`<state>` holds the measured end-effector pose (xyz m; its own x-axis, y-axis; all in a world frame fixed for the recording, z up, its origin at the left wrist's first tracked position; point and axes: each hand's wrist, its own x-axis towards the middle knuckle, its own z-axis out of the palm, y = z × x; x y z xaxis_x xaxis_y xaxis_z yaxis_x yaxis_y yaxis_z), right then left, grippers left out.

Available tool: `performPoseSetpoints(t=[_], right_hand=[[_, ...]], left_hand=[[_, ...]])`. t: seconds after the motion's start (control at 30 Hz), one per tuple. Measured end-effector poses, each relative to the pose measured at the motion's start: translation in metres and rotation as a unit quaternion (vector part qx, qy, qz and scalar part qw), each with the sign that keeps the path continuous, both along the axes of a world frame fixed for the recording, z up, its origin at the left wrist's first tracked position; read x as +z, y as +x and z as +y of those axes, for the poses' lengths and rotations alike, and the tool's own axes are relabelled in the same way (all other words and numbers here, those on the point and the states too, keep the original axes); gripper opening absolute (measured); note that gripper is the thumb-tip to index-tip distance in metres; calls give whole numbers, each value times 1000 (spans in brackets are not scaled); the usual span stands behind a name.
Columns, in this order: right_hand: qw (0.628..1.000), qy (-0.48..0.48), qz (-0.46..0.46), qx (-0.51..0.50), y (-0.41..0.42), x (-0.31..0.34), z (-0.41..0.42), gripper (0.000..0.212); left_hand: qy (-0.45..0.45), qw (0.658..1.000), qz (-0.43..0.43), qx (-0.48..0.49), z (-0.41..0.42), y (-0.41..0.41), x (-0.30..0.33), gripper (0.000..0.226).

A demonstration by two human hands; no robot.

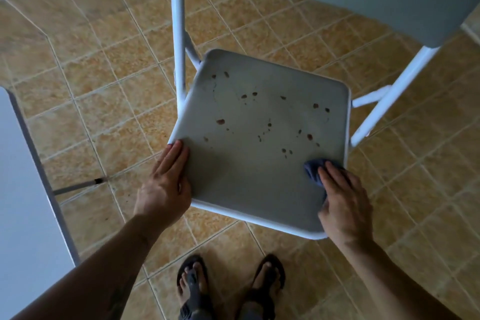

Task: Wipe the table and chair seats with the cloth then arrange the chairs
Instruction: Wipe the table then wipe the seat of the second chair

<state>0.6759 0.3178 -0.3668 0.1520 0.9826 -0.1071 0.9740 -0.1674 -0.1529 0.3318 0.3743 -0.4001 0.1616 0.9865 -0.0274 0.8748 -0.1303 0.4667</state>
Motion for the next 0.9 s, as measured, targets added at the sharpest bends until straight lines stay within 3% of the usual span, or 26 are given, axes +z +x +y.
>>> performPoseSetpoints(t=[0.13, 0.27, 0.37, 0.5, 0.57, 0.67, 0.8, 0.9], right_hand=[[993, 61, 91, -33, -30, -2, 18, 59], [974, 79, 172, 121, -118, -6, 41, 45], [958, 47, 158, 235, -159, -15, 54, 47], [944, 43, 117, 306, -122, -21, 75, 46], [957, 53, 80, 274, -82, -20, 82, 47], [990, 74, 28, 113, -16, -15, 84, 53], [991, 70, 66, -98, -21, -15, 90, 50], [981, 117, 141, -69, -84, -20, 94, 41]], left_hand=[[15, 999, -22, 21, -2, 4, -3, 66], [31, 999, -31, 13, -3, 2, -7, 66], [45, 998, -38, -7, -2, -2, -13, 64], [55, 998, -24, -12, -3, -3, -17, 61], [53, 998, -14, -15, -5, -2, -18, 61], [44, 999, -15, -12, -3, -3, -19, 61], [40, 999, -34, -8, -3, -6, -21, 62], [43, 998, -43, -9, -4, -5, -21, 62]])
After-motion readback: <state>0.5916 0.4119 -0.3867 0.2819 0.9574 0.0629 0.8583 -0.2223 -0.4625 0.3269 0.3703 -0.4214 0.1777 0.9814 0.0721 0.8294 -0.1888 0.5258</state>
